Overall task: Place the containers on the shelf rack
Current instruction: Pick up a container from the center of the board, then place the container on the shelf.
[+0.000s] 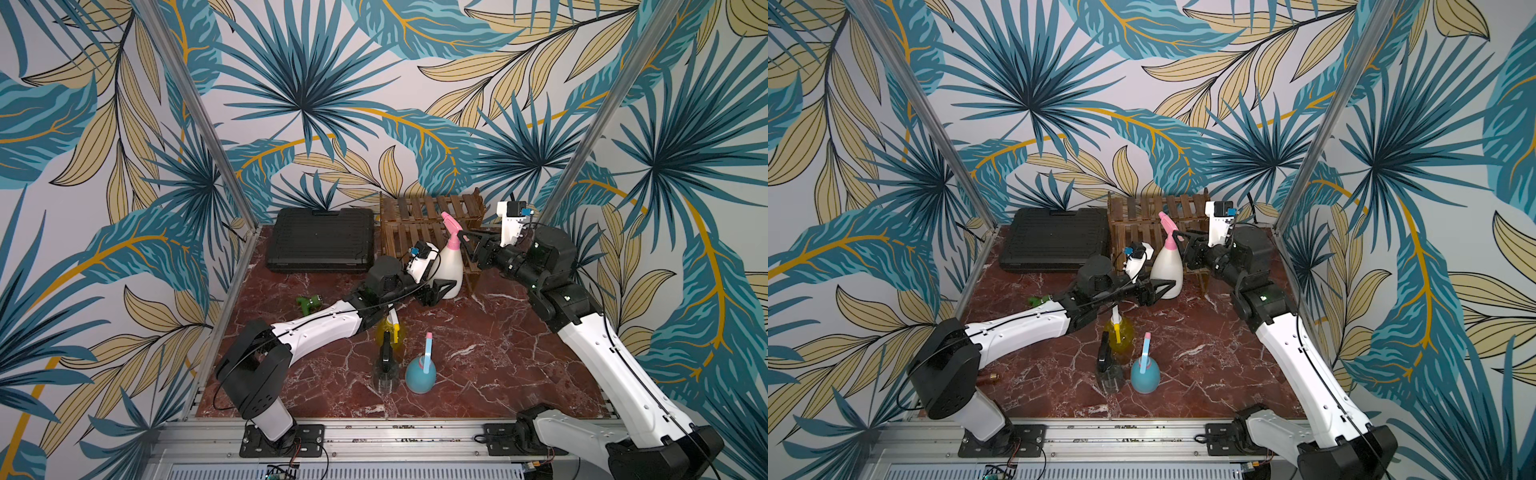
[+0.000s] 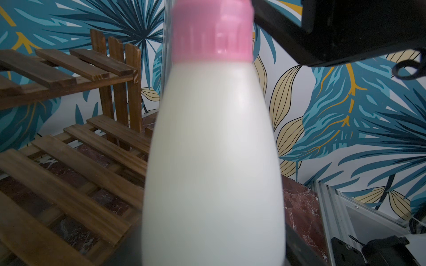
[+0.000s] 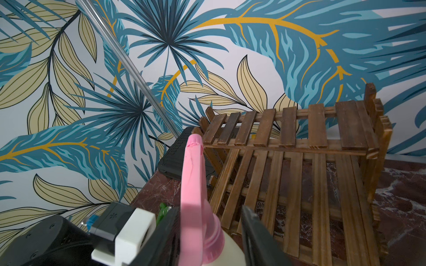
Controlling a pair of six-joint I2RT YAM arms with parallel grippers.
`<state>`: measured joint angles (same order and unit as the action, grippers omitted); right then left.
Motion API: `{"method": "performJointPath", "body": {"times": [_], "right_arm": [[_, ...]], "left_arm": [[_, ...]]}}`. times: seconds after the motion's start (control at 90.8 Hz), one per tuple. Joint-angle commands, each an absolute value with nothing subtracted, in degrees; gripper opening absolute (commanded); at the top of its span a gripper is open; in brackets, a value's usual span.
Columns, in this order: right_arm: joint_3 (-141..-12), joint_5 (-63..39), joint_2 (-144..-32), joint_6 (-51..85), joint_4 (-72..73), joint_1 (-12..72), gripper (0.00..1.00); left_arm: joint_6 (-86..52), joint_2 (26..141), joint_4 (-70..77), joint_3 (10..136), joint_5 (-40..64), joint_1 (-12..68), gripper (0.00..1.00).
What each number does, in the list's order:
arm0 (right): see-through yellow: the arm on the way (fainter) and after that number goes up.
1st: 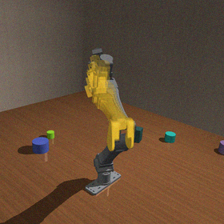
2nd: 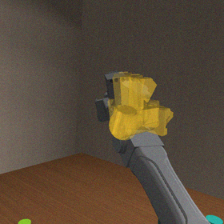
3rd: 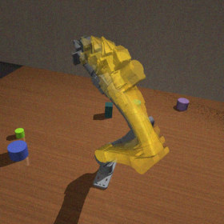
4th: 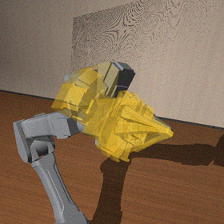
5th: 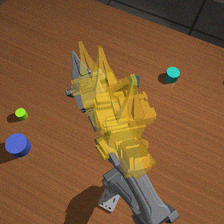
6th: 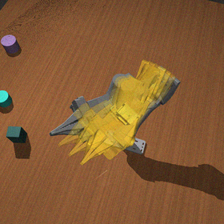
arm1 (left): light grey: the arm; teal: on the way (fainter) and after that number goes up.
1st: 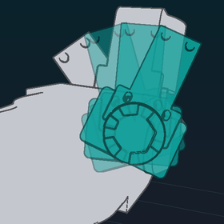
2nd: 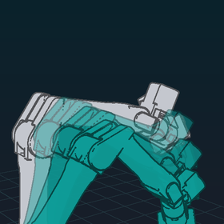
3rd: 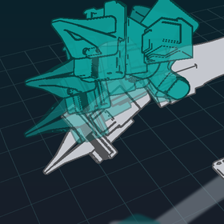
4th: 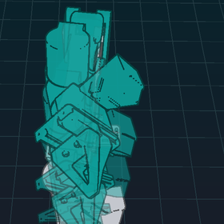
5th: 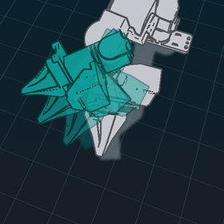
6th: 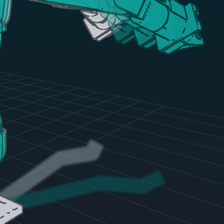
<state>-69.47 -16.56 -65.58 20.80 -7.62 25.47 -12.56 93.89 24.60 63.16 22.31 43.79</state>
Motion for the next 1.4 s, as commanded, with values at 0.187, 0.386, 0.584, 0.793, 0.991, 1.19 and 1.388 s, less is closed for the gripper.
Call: {"method": "performJointPath", "body": {"times": [0.187, 0.386, 0.584, 0.793, 0.991, 1.19, 1.388], "right_arm": [[-71.8, -19.6, -67.9, 19.2, -8.3, 25.4, 0.42], [-71.8, -19.8, -68.3, 19.0, -8.7, 25.4, 0.32], [-71.3, -18.4, -68.1, 18.6, -8.7, 25.5, 0.12], [-70.2, -17.1, -67.3, 18.1, -8.2, 25.6, 0.03], [-67.8, -14.8, -65.3, 17.3, -6.4, 25.6, 0.0], [-65.6, -12.4, -62.4, 14.8, -5.7, 25.6, 0.0], [-62.4, -7.7, -57.4, 11.9, -3.7, 25.7, 0.0]], "left_arm": [[-13.4, 94.8, 26.4, 65.6, 23.6, 43.9, 0.74], [-13.5, 94.9, 26.2, 65.8, 23.9, 43.9, 0.74], [-13.8, 95.5, 26.3, 66.2, 24.0, 43.9, 0.74], [-15.1, 96.2, 27.6, 66.6, 24.5, 43.9, 0.76], [-15.2, 96.7, 28.4, 66.7, 25.1, 43.9, 1.0], [-14.3, 96.1, 29.3, 66.2, 25.2, 43.9, 1.0], [-11.1, 91.1, 27.9, 63.7, 21.4, 43.6, 1.0]]}}
